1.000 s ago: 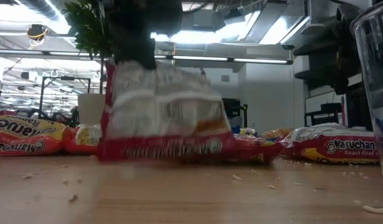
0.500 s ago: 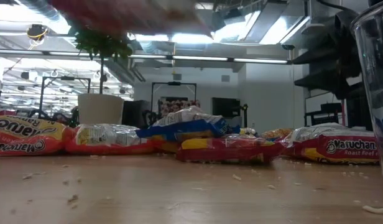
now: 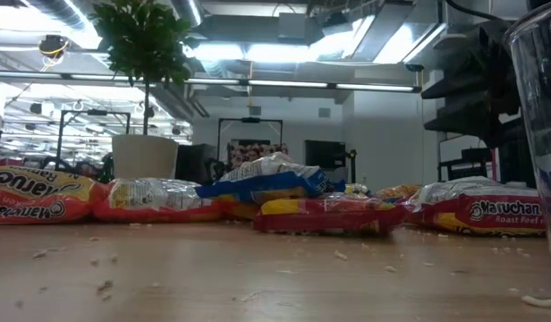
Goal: Sort Maruchan noodles
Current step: Put the red noodle pack into the left transparent bin
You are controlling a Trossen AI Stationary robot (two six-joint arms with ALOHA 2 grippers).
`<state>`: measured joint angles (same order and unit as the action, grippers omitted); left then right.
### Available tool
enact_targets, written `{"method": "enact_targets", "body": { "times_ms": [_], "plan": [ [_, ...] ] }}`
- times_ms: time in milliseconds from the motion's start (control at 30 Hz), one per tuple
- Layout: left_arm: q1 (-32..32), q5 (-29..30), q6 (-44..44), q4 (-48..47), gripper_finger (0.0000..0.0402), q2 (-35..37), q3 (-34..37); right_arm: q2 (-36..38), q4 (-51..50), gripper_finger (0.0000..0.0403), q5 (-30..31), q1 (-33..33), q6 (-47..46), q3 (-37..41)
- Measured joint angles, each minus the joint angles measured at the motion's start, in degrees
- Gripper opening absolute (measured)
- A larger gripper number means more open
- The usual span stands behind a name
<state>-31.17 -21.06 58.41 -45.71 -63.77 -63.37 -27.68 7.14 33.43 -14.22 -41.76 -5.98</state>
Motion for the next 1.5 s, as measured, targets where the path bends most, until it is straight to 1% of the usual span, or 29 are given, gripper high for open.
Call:
{"method": "enact_targets", "body": {
  "times_ms": [200,300,433,567,767,867,1300,1500],
  "plan": [
    [-6.48,1.41,-1.89,-7.65,0.0000,-1.03,0.00,0.00,-0.09,0.0280,0.12,0.00,-0.19,0.01],
    [-8.41,1.53,-3.48,-8.51,0.0000,-1.48,0.00,0.00,-0.09,0.0280,0.67,0.00,-0.60,0.00],
    [-10.10,3.22,-6.08,-9.21,0.0000,-1.50,0.00,0.00,-0.09,0.0280,1.61,0.00,-0.82,0.00],
    [-10.20,2.75,-9.33,-13.24,0.0000,-1.97,0.00,0.00,-0.09,0.0280,2.14,0.00,-1.60,0.00],
    [-10.24,-2.32,-19.12,-16.75,0.0000,-3.06,0.00,0.00,-0.15,0.0280,2.14,0.00,-1.64,0.00],
    [-10.24,-3.16,-23.45,-19.12,0.0000,-4.42,0.02,0.00,-0.19,0.0280,2.31,0.00,-1.66,0.00],
    [-10.03,-4.35,-40.98,-19.56,0.0000,-11.93,0.00,0.00,-0.57,0.0280,3.26,0.00,-1.66,0.00],
    [-8.43,-5.49,-45.46,-18.99,0.0000,-14.75,0.01,0.00,-0.76,0.0280,3.26,0.00,-1.66,0.00]
  ]
}}
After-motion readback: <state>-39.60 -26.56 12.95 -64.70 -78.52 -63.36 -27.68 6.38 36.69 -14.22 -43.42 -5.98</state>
